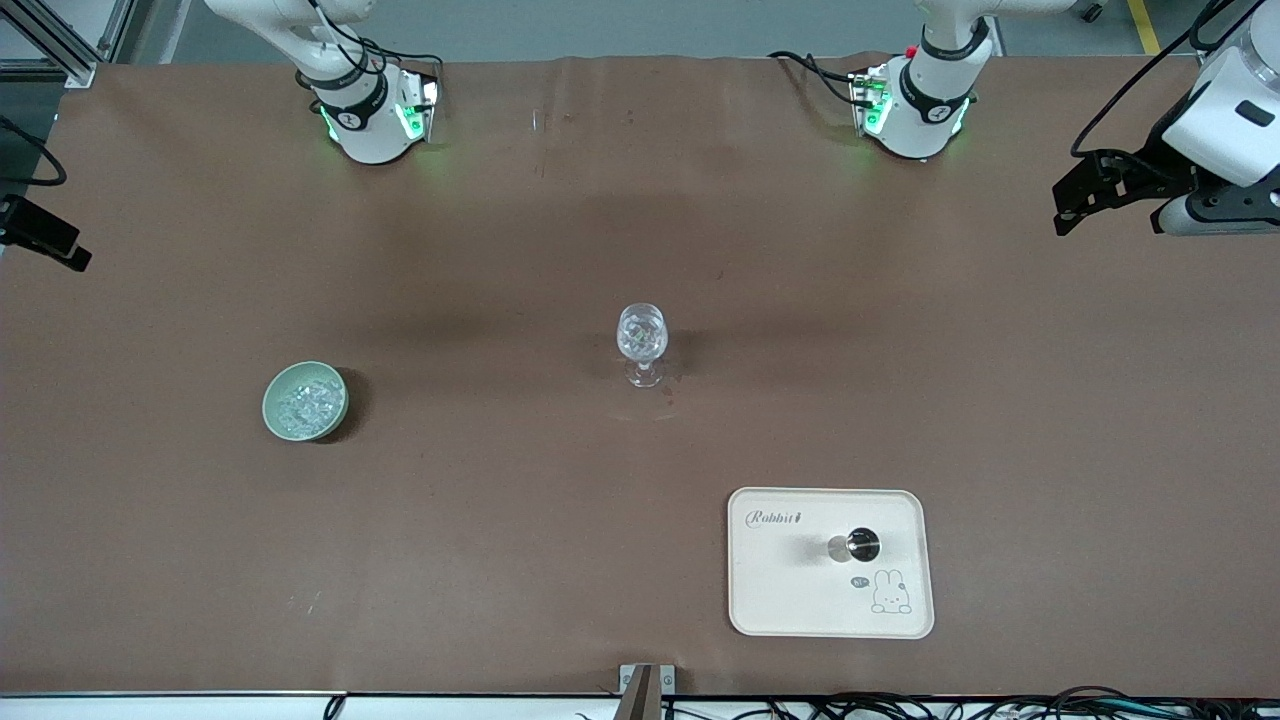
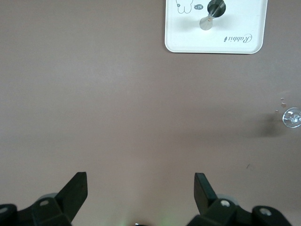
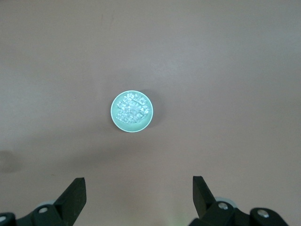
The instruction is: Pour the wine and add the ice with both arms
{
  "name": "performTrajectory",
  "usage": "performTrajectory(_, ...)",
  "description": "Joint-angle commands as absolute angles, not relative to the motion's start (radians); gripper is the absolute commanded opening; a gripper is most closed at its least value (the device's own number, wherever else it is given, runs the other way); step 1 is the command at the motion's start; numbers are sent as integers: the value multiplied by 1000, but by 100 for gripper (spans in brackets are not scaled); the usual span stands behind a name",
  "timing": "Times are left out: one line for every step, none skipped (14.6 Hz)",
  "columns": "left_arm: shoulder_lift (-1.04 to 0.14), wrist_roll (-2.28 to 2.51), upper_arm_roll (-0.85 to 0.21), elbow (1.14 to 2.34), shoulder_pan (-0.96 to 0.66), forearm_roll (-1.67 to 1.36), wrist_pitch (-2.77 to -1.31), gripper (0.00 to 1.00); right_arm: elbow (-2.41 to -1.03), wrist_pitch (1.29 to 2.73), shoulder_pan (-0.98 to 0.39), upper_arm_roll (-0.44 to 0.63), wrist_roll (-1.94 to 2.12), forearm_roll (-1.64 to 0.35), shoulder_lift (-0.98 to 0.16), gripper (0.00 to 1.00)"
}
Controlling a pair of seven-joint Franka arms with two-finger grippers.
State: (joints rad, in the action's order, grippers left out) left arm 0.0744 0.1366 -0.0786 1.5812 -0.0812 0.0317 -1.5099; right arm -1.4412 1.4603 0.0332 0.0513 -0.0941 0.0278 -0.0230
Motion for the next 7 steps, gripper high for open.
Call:
performTrajectory(63, 117, -77, 1552, -77, 21, -1509, 100, -1479, 1489, 43, 55, -94, -47, 9, 100)
performTrajectory(58, 120, -77, 1549, -78, 23, -1509, 100, -1479, 1485, 43, 55, -95, -48, 9, 100)
performTrajectory(57, 120, -77, 1548, -78, 23, -1509, 100, -1479, 1476, 43, 55, -98, -46, 9, 100)
performTrajectory(57, 120, -78, 1548, -78, 25, -1508, 100, -1479, 1473, 43, 57, -100, -45, 9, 100)
performTrajectory(57, 118, -78, 1548, -78, 23, -1506, 100, -1479, 1462, 43, 57, -100, -43, 9, 100)
performTrajectory(58, 117, -78, 1548, -78, 21, -1505, 100, -1479, 1457, 43, 57, -101, -41, 9, 100)
performTrajectory(58, 117, -78, 1548, -78, 21, -1505, 100, -1479, 1457, 43, 58, -101, -41, 9, 100)
